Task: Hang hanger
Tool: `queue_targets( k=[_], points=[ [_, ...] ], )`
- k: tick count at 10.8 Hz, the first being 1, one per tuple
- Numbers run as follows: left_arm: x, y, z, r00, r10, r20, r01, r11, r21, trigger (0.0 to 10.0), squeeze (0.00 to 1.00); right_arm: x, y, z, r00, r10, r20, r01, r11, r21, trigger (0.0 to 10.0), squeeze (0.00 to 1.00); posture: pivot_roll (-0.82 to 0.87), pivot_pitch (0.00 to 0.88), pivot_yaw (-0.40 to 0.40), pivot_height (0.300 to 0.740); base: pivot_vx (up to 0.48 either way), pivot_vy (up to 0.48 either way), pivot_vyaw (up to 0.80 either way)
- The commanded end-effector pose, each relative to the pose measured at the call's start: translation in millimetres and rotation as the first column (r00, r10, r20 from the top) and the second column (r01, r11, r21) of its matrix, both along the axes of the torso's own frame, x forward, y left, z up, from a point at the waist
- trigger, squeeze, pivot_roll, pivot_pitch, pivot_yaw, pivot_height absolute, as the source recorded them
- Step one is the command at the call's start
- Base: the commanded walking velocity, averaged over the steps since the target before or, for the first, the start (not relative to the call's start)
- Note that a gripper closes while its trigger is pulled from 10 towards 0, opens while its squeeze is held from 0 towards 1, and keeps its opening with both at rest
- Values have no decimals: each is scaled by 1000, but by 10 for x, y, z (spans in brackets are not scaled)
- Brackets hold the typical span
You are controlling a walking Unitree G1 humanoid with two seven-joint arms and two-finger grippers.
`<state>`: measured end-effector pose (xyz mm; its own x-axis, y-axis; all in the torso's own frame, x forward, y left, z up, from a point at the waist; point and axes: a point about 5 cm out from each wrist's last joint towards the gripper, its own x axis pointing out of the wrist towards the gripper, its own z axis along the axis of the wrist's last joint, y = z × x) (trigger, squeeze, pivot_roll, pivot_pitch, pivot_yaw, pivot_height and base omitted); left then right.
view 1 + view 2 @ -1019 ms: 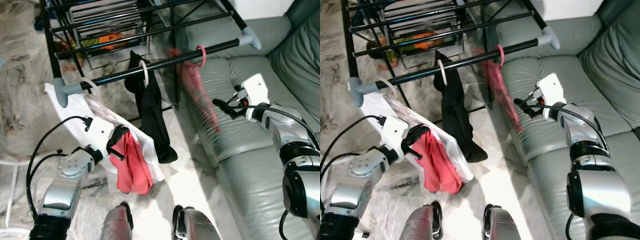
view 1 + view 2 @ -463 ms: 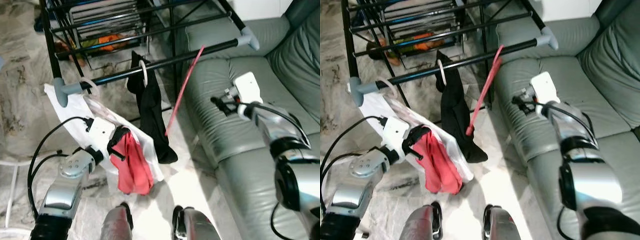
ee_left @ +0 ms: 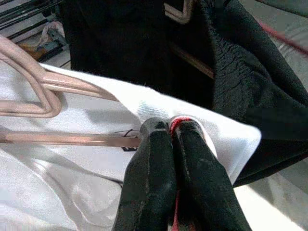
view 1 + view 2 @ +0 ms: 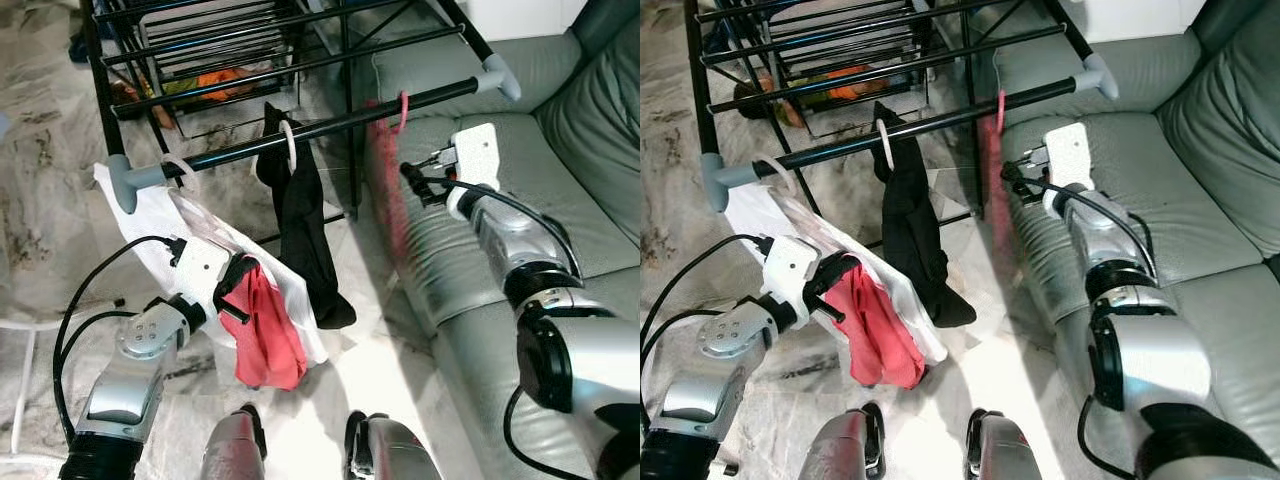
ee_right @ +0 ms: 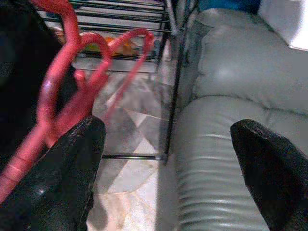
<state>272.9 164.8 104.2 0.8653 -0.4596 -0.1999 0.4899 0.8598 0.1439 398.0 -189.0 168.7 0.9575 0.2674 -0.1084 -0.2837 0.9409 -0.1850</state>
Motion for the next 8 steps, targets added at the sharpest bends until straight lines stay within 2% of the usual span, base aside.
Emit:
queue_targets(
  k=[1, 3, 4, 6, 8],
  points=[
    [-15, 3, -1, 1000, -2, -3, 2, 1000, 4, 10000, 0, -12, -21, -12, 1000, 11, -5, -11, 1000, -12, 10000, 0, 52, 209, -10, 740, 0, 0, 0],
    [17, -44, 7, 1000, -3, -3, 3, 1000, 1, 10000, 0, -35, -166, -85, 997, -58, -56, 57, 998, -23, 10000, 0, 51, 207, -17, 740, 0, 0, 0],
    [-2, -30, 7, 1000, -1, -3, 1, 1000, 3, 10000, 0, -32, -210, -59, 995, -91, -32, 90, 995, -40, 10000, 0, 56, 207, -18, 740, 0, 0, 0],
    [-13, 17, -14, 1000, 11, -12, -11, 1000, 16, 10000, 0, -5, -175, 62, 996, -80, 45, 83, 995, -48, 10000, 0, 58, 208, -18, 740, 0, 0, 0],
    [14, -17, -2, 1000, 10, -8, -9, 1000, 13, 10000, 0, 21, -158, 176, 994, -67, 81, 66, 998, 21, 10000, 0, 55, 201, -19, 740, 0, 0, 0]
  ],
)
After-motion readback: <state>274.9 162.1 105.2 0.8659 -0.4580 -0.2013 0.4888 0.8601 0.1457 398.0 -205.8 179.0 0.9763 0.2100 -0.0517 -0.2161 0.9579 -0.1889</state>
